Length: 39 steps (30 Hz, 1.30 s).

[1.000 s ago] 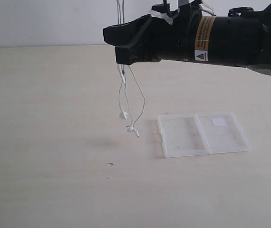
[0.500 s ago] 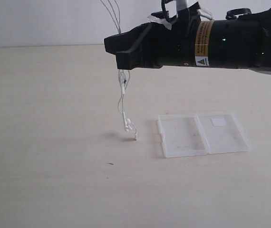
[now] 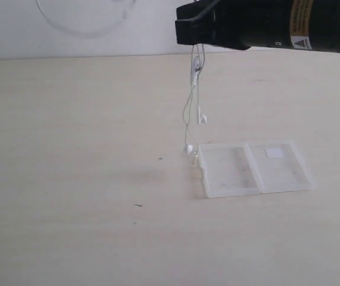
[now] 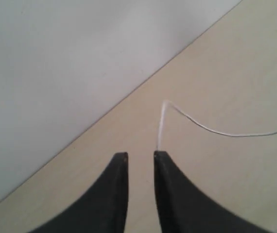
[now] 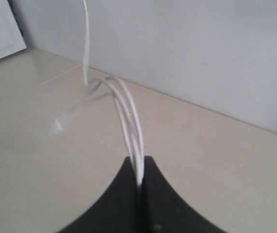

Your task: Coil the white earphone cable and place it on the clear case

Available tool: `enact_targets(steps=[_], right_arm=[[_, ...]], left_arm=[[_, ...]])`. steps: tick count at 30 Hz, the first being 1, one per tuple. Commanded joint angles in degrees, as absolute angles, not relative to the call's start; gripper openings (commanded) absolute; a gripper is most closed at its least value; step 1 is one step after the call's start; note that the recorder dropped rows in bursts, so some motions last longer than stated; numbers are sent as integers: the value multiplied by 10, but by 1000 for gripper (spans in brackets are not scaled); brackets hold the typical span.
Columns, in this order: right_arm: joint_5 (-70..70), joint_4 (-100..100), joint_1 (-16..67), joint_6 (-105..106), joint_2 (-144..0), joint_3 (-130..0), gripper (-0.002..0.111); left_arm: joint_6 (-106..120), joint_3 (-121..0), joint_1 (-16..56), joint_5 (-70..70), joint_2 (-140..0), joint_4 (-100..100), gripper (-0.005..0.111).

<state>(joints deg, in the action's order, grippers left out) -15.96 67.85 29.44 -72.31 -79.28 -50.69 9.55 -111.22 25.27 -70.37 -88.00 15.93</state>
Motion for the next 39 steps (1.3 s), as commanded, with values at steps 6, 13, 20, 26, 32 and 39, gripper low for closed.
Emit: enact_targets(steps=[6, 13, 20, 26, 32, 39], right_arm=[[-57, 680, 296, -703, -778, -552, 0], [-55, 680, 296, -689, -778, -571, 0], [0, 680, 296, -663, -778, -571, 0], [0, 680, 296, -658, -778, -571, 0], [-20, 680, 296, -657, -778, -571, 0], [-68, 693, 296, -657, -778, -571, 0]], left_arm=[[53, -1059, 251, -666, -897, 155, 42], [28, -1011, 251, -580, -896, 152, 42], [41, -892, 251, -380, -859, 108, 42], [39, -712, 224, -124, -816, 58, 42], [-25, -533, 183, 166, -791, 29, 42], [-216, -450, 173, 370, -809, 310, 42]])
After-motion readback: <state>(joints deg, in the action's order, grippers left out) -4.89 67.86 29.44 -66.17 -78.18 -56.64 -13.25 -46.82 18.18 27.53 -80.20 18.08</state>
